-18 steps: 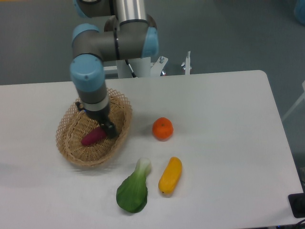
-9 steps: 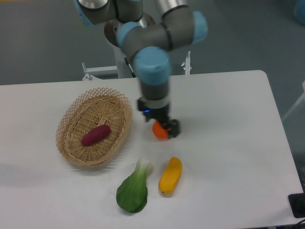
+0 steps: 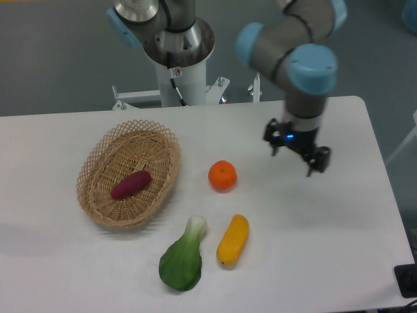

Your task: Place the sweet potato in the basket

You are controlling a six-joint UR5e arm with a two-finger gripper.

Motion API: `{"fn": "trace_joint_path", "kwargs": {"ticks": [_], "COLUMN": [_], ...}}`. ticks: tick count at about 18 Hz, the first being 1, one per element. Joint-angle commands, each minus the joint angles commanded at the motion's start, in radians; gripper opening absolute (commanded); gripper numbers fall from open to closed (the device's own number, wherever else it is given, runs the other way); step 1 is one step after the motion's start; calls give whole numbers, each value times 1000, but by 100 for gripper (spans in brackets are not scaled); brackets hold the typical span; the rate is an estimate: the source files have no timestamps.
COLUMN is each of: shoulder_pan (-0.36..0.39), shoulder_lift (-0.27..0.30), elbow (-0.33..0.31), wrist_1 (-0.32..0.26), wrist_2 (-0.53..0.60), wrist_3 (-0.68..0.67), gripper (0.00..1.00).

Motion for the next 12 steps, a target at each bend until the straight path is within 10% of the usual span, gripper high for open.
{"fn": "trace_joint_path", "kwargs": {"ticks": [12], "shoulder_pan": [43], "shoulder_lift": [-25], "elbow": [8], "wrist_1": [-2], "wrist_2": [2], "wrist_3": [88], "gripper": [100]}}
